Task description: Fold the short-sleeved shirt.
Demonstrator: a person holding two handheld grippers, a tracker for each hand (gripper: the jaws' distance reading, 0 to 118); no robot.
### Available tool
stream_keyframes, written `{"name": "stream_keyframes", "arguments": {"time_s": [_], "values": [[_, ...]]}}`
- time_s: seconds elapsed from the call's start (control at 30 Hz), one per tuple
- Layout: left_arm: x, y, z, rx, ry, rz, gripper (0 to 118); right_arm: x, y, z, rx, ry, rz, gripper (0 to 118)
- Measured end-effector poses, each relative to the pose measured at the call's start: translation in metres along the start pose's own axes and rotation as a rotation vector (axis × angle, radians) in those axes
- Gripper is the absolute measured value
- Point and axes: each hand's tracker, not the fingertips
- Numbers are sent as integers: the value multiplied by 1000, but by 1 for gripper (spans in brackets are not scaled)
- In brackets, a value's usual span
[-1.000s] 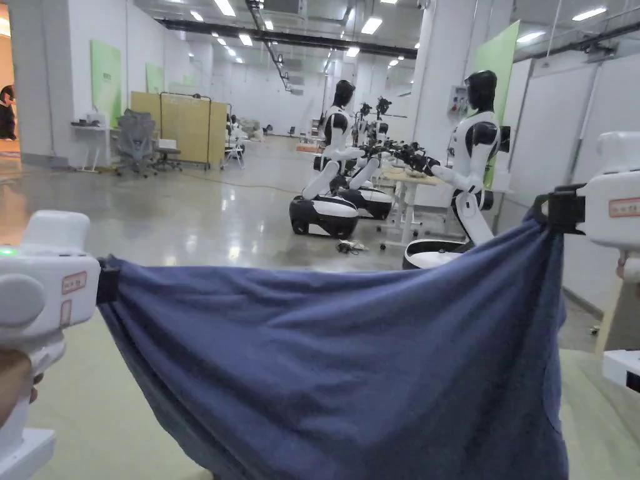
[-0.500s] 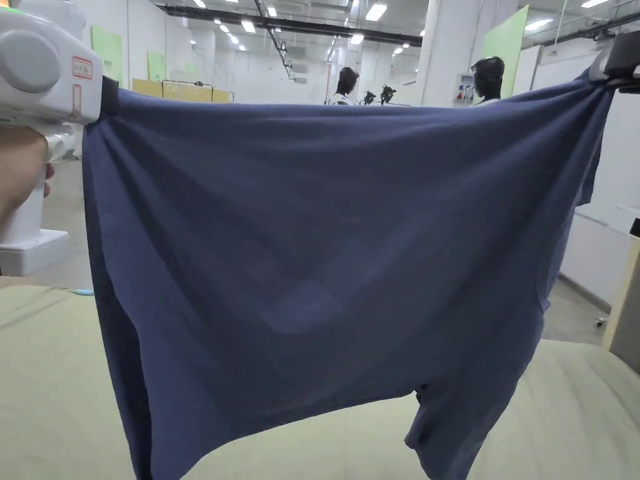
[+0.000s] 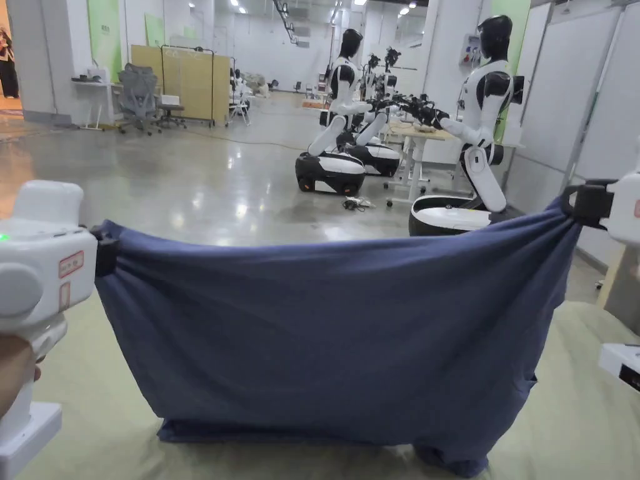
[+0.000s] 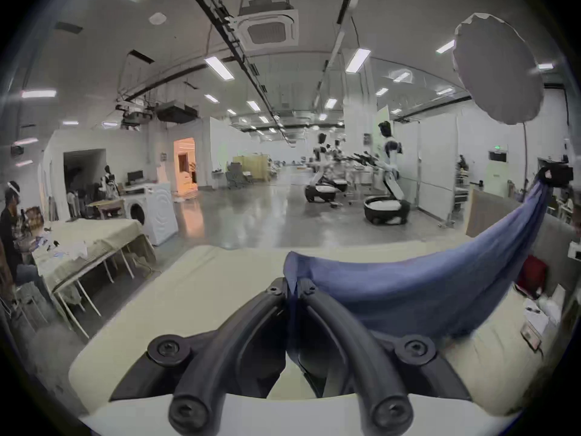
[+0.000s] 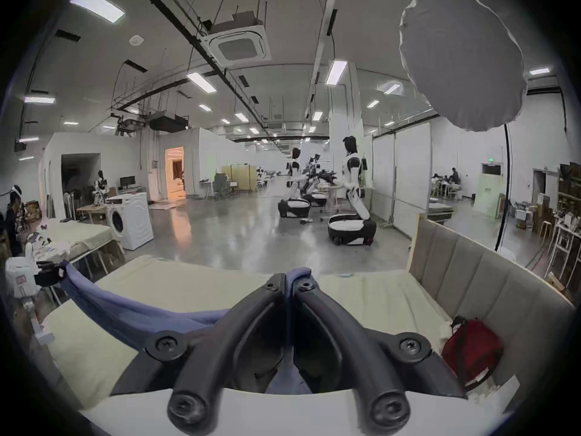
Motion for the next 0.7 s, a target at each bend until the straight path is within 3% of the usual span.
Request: {"name": "stream_keyframes", "arguments": {"time_s": [0.1,0.23,0.37,0.57,0.7], "values": [[-7,-43,42,-69,-54,27,2,11,-45,48,-33,30,-5,8],[-1,-111,99,-177,-90,-57,2,15,-121,108,-126,55,41,8],[2,-198,141,-318,-131,-53,2,9,-215,152,-295,98,62,8],[8,-295,160,-517,-72,-78,2,-6,-359,161,-613,102,154,8],[9,-301,173,-508,-89,-62,3,-5,-380,172,-636,92,114,9]]}}
